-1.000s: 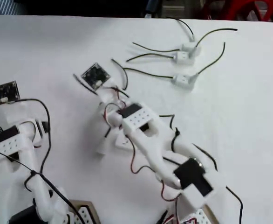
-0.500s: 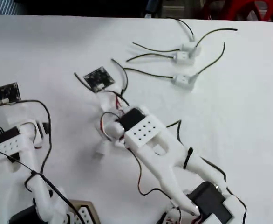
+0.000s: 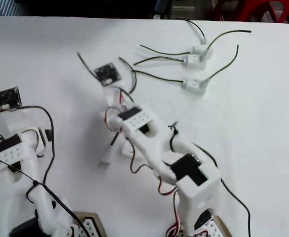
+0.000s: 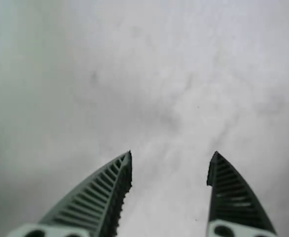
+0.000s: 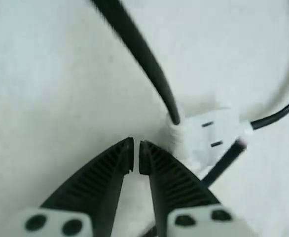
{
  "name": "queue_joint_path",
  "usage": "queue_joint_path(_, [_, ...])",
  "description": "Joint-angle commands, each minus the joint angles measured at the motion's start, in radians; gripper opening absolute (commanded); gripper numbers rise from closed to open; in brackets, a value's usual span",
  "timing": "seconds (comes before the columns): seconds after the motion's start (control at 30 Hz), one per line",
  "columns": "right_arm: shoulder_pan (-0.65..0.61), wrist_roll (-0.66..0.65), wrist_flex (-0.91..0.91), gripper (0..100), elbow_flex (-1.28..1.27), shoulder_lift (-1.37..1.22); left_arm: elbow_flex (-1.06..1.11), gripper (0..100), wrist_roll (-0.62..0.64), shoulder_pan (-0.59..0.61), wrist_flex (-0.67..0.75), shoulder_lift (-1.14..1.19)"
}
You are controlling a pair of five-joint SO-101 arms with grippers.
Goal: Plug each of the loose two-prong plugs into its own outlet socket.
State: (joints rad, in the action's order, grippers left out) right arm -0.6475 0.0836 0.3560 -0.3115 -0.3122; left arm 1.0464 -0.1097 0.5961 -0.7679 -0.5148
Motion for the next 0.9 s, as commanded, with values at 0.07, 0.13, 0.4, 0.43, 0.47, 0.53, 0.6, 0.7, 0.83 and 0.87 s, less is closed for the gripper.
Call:
queue_joint_path(0.07, [0.002, 0.002, -0.154, 1.8, -0.021, 0.093, -0.006, 25, 0.0, 0.008, 0.017, -0.036])
queue_joint_path(0.13, [-0.021, -0.005, -0.148, 1.8, -0.087, 0.18, -0.006, 25, 0.0, 0.008, 0.017, -0.036])
queue_joint_path(0.4, [-0.087, -0.06, 0.173, 1.8, -0.27, 0.524, -0.006, 25, 0.0, 0.008, 0.017, -0.036])
queue_joint_path(0.43, [-0.094, -0.051, 0.228, 1.8, -0.27, 0.533, -0.006, 25, 0.0, 0.008, 0.017, -0.036])
queue_joint_path(0.47, [-0.102, -0.021, 0.278, 1.8, -0.267, 0.532, -0.006, 25, 0.0, 0.008, 0.017, -0.036])
queue_joint_path(0.53, [-0.122, 0.04, 0.351, 2.3, -0.265, 0.521, -0.006, 25, 0.0, 0.008, 0.017, -0.036])
queue_joint_path(0.6, [-0.154, 0.058, 0.412, 6.1, -0.258, 0.503, -0.006, 25, 0.0, 0.008, 0.017, -0.036])
queue_joint_path(0.7, [-0.191, 0.095, 0.516, 12.2, -0.219, 0.45, -0.002, 25, 0.0, 0.008, 0.018, -0.039])
queue_joint_path(0.83, [-0.197, 0.21, 0.601, 12.6, -0.127, 0.335, -0.002, 25, 0.0, 0.018, 0.018, -0.039])
queue_joint_path(0.87, [-0.199, 0.226, 0.625, 12.6, -0.104, 0.305, -0.002, 25, 0.0, 0.019, 0.018, -0.039])
